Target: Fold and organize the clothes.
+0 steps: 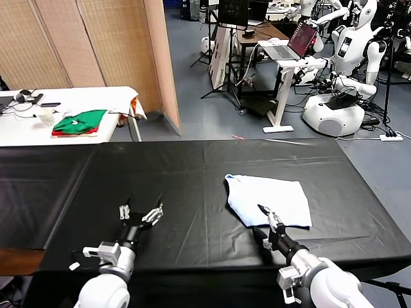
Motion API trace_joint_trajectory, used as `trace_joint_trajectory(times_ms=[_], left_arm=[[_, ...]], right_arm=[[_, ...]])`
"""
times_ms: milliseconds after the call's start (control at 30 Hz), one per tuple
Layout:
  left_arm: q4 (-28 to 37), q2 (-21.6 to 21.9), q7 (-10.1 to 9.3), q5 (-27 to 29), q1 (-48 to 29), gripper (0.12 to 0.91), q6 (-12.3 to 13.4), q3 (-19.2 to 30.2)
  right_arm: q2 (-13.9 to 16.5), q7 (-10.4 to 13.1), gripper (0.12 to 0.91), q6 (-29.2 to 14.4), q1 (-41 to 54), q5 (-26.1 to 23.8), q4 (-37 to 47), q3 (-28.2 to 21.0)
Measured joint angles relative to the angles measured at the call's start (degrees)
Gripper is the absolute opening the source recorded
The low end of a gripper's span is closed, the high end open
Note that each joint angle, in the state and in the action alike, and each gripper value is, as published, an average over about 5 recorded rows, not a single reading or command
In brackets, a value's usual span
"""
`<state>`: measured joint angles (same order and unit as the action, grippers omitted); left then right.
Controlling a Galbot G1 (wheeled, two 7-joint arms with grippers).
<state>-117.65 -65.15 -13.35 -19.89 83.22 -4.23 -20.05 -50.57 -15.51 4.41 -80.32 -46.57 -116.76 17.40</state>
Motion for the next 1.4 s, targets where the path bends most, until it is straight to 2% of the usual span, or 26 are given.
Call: trace_joint_trajectory(times_ms=[267,600,767,1167,1267,1400], left_arm=[[0.2,-0.3,0.0,0.2,0.1,0.907,0.1,0.0],[0.0,-0.4,0.05,0.4,1.1,0.907,0.6,-0.6],[0.0,-0.8,0.07,0.6,1.2,0.907,0.7,-0.5],[-0.1,-1.0,0.05,0.9,1.8,0.907,0.7,-0.7],[-0.1,-1.1,0.05,1.0,1.8,0.907,0.7,-0.7],[0.0,-1.1,0.05,1.1,2.0,0.907,0.9,-0.7]], right_arm=[[-0.9,1.6,0.907,-0.9,1.7,-1.2,1.8,-1.4],[0.2,0.7,0.907,-0.4,1.2,1.0,1.0,-2.3],[-0.2,0.9,0.907,-0.3,2.5,1.2,2.1,-3.5],[-2.5,4.4,0.9,-1.6,6.7,0.9,6.0,-7.2],[-3.1,5.6,0.808,-1.9,6.6,1.3,6.9,-7.2],[-4.1,7.7,0.557,-1.7,6.3,2.6,7.8,-6.5]])
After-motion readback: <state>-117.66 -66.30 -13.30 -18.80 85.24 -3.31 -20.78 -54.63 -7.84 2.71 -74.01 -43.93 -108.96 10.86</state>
